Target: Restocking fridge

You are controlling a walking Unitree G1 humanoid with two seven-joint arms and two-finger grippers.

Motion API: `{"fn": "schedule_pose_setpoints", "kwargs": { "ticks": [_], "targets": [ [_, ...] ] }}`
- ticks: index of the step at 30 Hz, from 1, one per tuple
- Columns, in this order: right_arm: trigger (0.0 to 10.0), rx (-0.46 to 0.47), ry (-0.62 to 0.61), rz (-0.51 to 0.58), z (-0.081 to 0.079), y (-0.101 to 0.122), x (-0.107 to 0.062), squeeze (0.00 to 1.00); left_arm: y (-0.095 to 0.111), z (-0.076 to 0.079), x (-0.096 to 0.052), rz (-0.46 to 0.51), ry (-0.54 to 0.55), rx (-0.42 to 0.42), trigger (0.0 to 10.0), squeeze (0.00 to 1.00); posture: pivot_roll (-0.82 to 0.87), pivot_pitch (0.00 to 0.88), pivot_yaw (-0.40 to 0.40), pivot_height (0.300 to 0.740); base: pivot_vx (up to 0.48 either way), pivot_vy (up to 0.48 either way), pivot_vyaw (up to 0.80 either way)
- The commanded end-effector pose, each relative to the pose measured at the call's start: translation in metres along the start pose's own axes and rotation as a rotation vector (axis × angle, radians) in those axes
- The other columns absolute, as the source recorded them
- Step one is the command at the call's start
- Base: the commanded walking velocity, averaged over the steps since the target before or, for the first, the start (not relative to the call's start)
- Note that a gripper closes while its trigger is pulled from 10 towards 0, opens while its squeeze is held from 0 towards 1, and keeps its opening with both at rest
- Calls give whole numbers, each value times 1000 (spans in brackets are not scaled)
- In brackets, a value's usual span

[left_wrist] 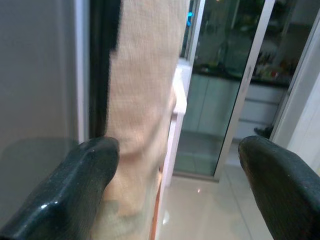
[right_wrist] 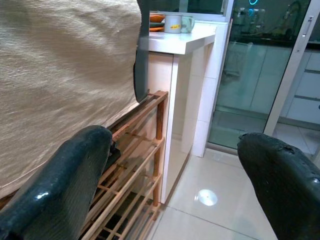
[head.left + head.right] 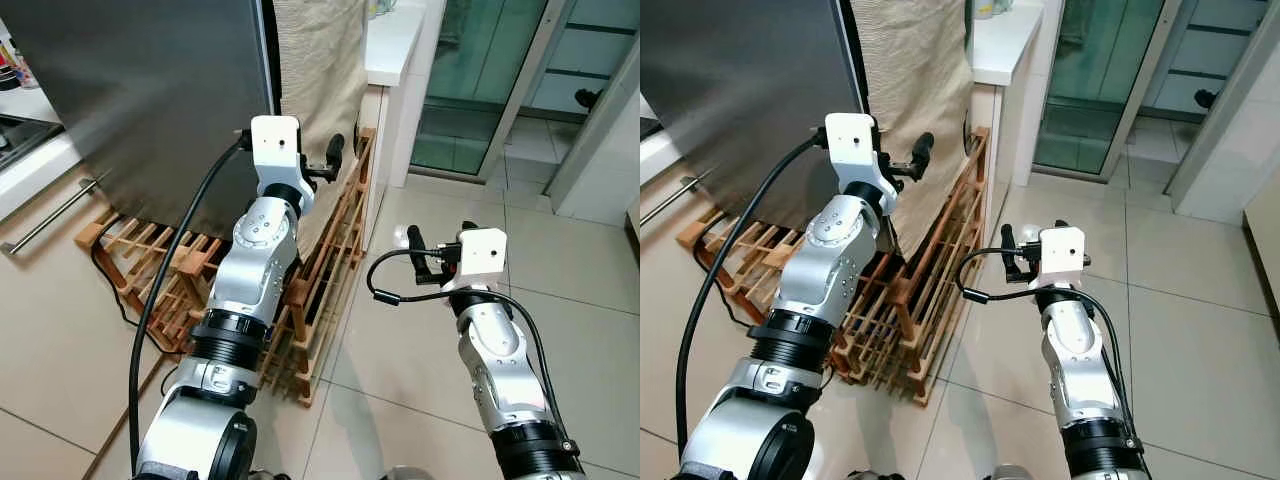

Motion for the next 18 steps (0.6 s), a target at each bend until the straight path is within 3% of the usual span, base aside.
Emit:
{"fn": "schedule_pose_setpoints", "kwargs": {
  "ticks": [1,3,7,18],
  "targets": [
    [10000,-6,7,-3,0,1,-1,20,18,-3,-4,52,-14,3,10000,0,-282,0,75,740,0,0,0],
    [10000,-8,7,-8,1,0,-2,27,-1,12,-18,-25,-113,-3,10000,0,-278,0,76,740,0,0,0],
    [10000,-9,6,-11,1,-1,-3,24,-12,10,-27,-54,-106,8,10000,0,-275,0,73,740,0,0,0],
    [10000,-9,18,-16,-2,-2,0,24,1,-9,-14,-12,-5,32,10000,0,-267,0,63,740,0,0,0]
  ]
}}
Point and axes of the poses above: a point about 5 cm out from each wrist's last joint towards the gripper, its own x axis pointing out of the wrist towards the gripper, its own y axis along the axis of the wrist's last joint, z = x × y, the point moved 3 cm from there along x, pointing out of the wrist towards the gripper, and after that the axes turned 12 degrees about x, right-handed, at the moved point
